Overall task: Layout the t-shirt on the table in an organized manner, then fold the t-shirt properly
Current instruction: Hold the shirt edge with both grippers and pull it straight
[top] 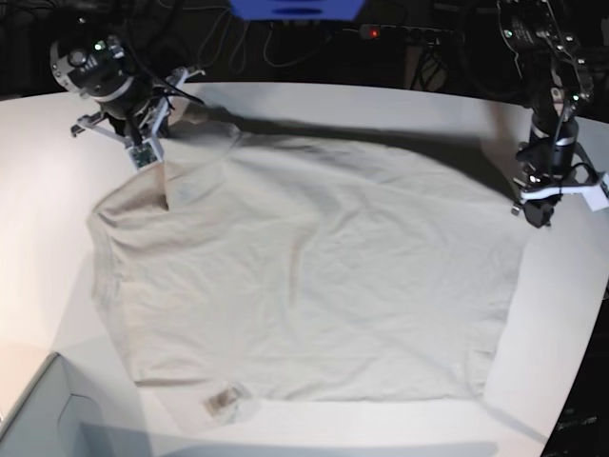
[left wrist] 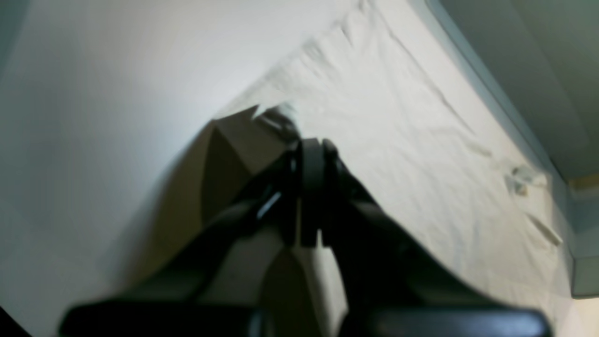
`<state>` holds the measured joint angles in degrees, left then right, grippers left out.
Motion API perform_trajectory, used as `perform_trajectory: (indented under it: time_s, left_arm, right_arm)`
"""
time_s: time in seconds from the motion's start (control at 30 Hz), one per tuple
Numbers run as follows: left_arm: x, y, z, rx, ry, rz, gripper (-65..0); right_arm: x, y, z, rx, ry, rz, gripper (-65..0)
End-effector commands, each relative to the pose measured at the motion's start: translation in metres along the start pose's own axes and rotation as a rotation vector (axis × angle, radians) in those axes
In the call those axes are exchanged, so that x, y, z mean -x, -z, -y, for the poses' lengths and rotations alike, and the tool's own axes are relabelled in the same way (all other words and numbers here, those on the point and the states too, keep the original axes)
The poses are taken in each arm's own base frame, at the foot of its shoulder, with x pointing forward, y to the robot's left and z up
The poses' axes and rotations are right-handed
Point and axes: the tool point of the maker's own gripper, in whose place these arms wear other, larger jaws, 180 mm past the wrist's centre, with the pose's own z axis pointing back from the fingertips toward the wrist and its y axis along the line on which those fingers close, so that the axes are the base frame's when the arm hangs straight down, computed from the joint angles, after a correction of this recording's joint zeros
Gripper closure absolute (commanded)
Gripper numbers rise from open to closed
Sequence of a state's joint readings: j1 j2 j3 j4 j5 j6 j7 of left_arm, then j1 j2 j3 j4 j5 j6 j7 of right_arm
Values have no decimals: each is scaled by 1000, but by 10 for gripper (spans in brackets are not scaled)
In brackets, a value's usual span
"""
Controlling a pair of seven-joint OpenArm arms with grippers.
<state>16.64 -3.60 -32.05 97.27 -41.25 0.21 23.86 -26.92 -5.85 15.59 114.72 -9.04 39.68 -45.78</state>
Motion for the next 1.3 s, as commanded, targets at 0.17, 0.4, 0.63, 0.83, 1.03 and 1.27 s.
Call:
perform_trajectory:
  time_s: [0.17,0.4,0.63,0.83,1.03,1.27]
  left_arm:
    - [12,-16,-16,-32,4,-13,-1]
    - [22,-34,-39,-86,23,-46,-1]
    - [13,-43,-57,-139,8,-17,-1]
    - [27,-47,-57,-146,-11,-44,-1]
    - [28,-49,-60,-157,-14,-41,-1]
    - [15,-45,-58,-143,9,-21,-1]
  right_arm:
    - [7,-12,-15,-32,13,79,0]
    - [22,-25,28,95,73,96,0]
    - [33,-29,35,127,113,85,0]
    - [38,-30,27,115,133,75,0]
    - [36,-31,20,96,123,81,0]
    - [39,-36,22,88,185,111,0]
